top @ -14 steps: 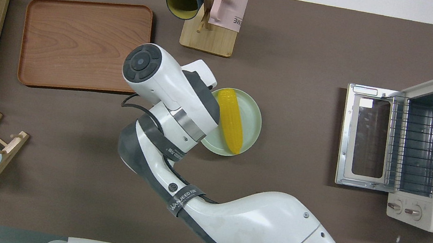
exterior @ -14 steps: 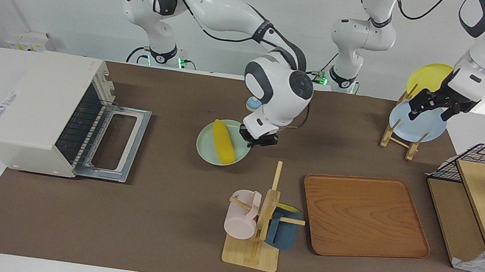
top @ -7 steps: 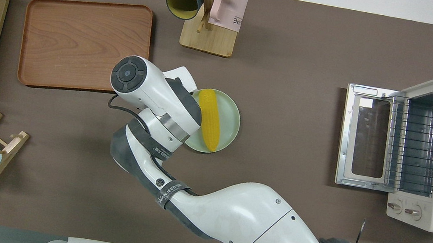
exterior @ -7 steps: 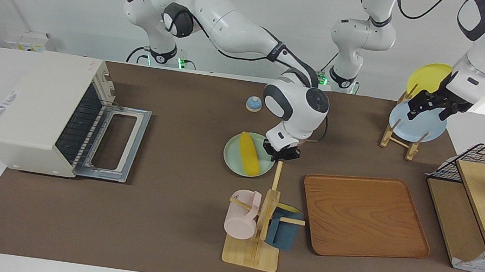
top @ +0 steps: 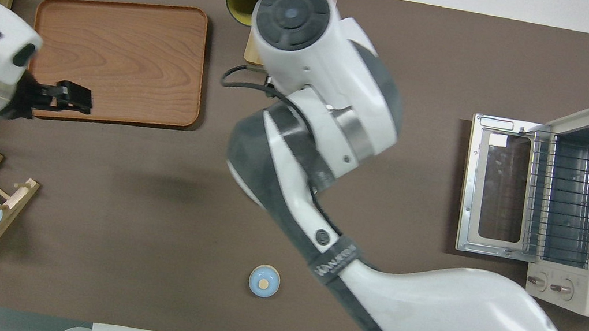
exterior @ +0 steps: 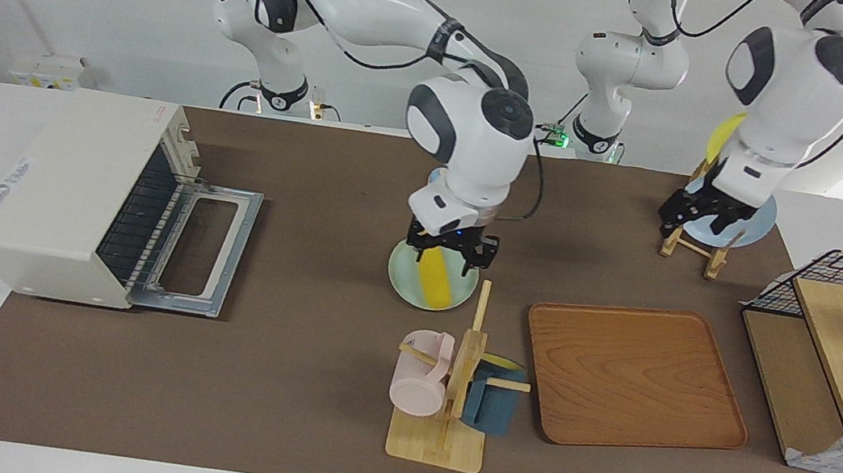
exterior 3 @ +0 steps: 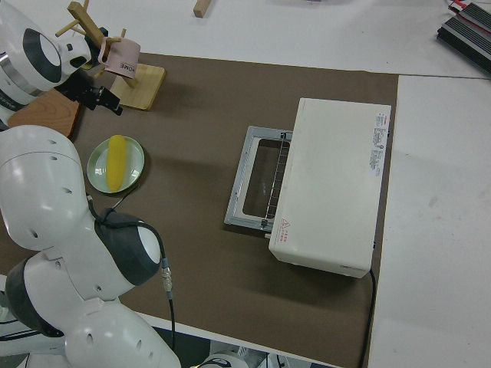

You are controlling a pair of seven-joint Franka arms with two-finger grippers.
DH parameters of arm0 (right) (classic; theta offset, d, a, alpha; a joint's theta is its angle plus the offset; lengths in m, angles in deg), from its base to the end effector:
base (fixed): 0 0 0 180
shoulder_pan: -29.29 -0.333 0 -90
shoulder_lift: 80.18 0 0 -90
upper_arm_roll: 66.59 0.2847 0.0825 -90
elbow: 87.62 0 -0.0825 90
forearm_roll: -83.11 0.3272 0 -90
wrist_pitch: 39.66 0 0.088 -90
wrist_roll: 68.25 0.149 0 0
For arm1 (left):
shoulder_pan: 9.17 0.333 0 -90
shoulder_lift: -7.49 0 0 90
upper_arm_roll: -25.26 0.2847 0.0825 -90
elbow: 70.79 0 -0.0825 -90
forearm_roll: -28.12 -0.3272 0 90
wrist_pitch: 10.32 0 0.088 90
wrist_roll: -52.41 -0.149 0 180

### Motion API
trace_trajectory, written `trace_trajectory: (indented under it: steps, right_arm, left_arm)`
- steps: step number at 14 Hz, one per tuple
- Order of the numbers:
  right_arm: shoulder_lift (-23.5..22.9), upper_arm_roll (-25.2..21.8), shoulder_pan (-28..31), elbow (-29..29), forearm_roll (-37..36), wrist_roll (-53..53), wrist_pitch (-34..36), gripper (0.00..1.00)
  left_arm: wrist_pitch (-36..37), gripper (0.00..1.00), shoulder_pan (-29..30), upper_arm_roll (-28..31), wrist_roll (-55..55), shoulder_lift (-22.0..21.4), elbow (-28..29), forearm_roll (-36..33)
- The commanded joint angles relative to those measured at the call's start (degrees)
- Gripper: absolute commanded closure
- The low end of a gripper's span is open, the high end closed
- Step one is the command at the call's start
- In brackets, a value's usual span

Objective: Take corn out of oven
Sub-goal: 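Reach the left gripper to the corn while the right gripper withdraws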

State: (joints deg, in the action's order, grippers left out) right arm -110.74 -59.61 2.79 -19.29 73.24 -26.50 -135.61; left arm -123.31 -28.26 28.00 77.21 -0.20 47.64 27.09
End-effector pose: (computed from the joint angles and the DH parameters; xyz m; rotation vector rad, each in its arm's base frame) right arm 0.5486 0.3153 0.4163 3.0187 -0.2081 0.0427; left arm 0.4542 -0.1308 0.4420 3.1291 0.2201 0.0631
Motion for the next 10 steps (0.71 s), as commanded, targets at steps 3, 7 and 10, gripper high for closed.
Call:
trace_trajectory:
  steps: [3, 7, 10]
  right_arm:
    - [16.49, 0.93, 12.50, 26.31, 1.61, -18.09, -5.56, 0.17]
    - [20.96, 0.84, 17.42, 38.95, 1.34, -24.35, -11.33, 0.73]
    - [20.11, 0.75, 19.20, 42.50, 0.38, -24.62, -15.50, 0.99]
  left_arm:
    - [-18.20, 0.00, -19.02, 0.42, 22.44, 11.17, 2.07, -0.46]
    - [-22.19, 0.00, -27.03, 0.42, 30.81, 22.51, -6.08, -0.37]
    - [-22.36, 0.00, -28.71, 0.51, 32.84, 28.42, -10.94, -0.46]
